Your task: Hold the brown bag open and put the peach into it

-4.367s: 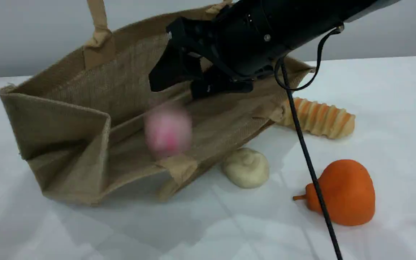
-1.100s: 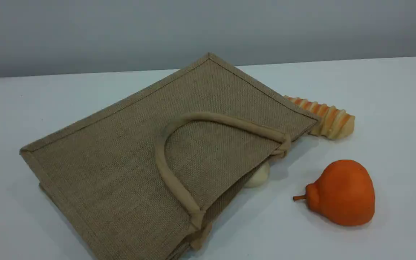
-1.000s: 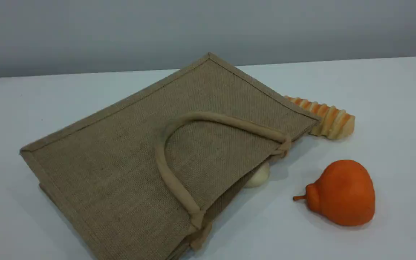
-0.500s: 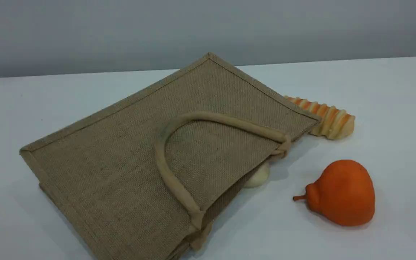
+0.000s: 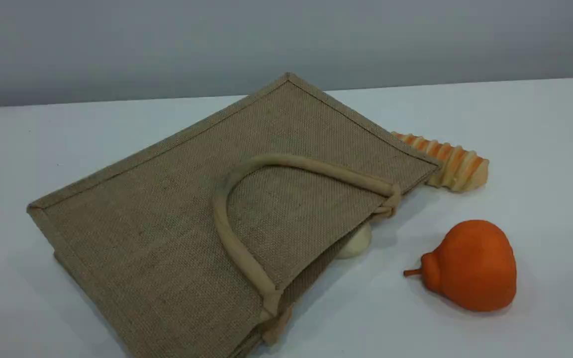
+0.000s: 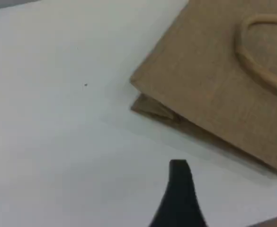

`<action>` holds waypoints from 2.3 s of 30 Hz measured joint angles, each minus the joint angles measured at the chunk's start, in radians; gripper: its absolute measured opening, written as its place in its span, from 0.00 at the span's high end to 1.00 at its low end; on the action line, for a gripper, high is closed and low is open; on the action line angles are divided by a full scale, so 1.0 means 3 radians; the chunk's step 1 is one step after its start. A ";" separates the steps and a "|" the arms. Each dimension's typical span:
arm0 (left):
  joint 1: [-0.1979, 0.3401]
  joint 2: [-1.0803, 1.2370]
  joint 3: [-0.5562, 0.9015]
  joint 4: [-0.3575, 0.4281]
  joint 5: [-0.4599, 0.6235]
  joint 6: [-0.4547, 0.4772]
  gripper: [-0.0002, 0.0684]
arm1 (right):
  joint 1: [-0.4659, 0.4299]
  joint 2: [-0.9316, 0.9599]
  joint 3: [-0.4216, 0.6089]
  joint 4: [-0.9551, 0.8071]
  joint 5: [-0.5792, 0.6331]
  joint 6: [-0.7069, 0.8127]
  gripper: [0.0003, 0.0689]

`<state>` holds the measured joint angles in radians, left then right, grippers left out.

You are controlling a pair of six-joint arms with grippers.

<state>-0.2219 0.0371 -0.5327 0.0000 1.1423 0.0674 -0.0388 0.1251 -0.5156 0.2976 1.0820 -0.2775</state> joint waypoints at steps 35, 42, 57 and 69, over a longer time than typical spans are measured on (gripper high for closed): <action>0.0000 0.0000 -0.0003 0.0361 -0.0019 -0.0452 0.26 | -0.0004 -0.0016 0.0011 -0.0102 0.0021 0.0000 0.15; 0.0077 0.0000 -0.0003 0.0350 -0.0019 -0.0444 0.26 | -0.0018 -0.0016 0.0011 -0.0091 0.0021 0.0000 0.15; 0.0600 -0.0127 -0.0003 0.0350 -0.0015 -0.0441 0.26 | 0.0102 -0.0420 0.0011 -0.0005 0.0036 0.0000 0.15; 0.0600 -0.0124 -0.0003 0.0350 -0.0012 -0.0431 0.26 | 0.0133 -0.0417 0.0011 -0.0001 0.0036 0.0000 0.15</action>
<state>-0.0419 0.0000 -0.5336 0.1050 1.1387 -0.0618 0.0011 0.0000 -0.5124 0.2974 1.0927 -0.2776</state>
